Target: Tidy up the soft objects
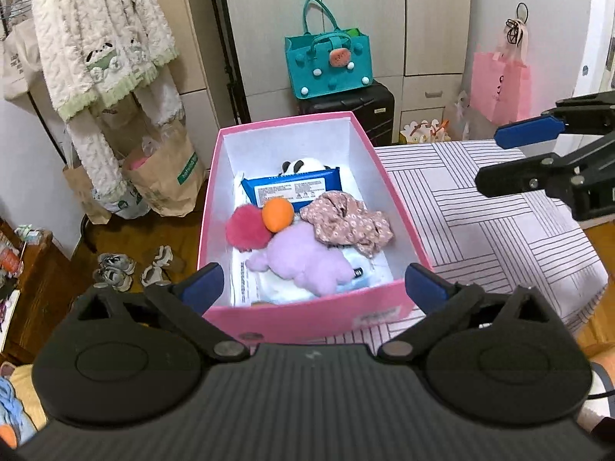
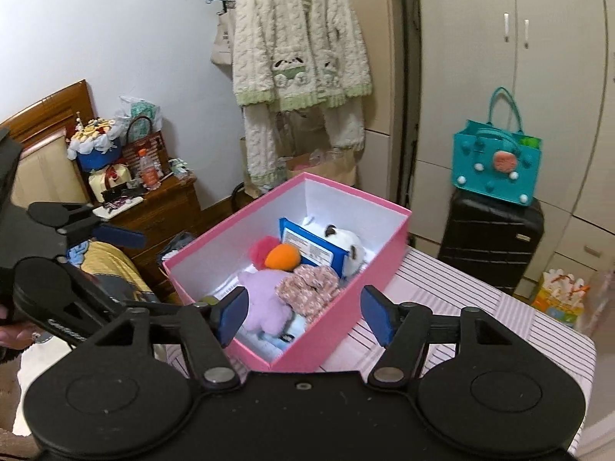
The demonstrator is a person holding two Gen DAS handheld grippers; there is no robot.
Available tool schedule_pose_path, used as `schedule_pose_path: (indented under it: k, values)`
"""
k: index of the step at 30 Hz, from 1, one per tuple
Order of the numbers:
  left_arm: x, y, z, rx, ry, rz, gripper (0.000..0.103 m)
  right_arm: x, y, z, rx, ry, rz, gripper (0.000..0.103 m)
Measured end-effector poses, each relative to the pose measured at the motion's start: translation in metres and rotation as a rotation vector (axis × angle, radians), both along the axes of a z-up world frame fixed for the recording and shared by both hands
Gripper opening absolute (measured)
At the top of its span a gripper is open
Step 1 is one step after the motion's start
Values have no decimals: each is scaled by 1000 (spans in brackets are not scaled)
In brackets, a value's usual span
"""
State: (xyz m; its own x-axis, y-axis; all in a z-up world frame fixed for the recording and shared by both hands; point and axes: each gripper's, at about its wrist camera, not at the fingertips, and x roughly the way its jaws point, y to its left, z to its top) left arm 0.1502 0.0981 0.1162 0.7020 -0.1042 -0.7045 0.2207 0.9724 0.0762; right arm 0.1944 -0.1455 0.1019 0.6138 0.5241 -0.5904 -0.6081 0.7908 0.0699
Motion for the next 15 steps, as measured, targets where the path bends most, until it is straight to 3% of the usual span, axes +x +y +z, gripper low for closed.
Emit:
schedule_pose_path:
  k: [2, 5, 6, 11, 15]
  values:
    - [-10, -2, 2, -12, -20, 18, 102, -7, -4, 1, -11, -3, -23, 75]
    - [-24, -6, 6, -32, -45, 31, 102, -15, -5, 1, -46, 6, -77, 98]
    - [-28, -6, 7, -37, -55, 27, 102, -17, -5, 1, -57, 6, -109, 100]
    - [-42, -12, 6, -54, -84, 47, 102, -39, -17, -5, -79, -6, -202, 100]
    - [-42, -16, -1, -109, -73, 37, 102, -63, -37, -9, 45, -22, -234, 100]
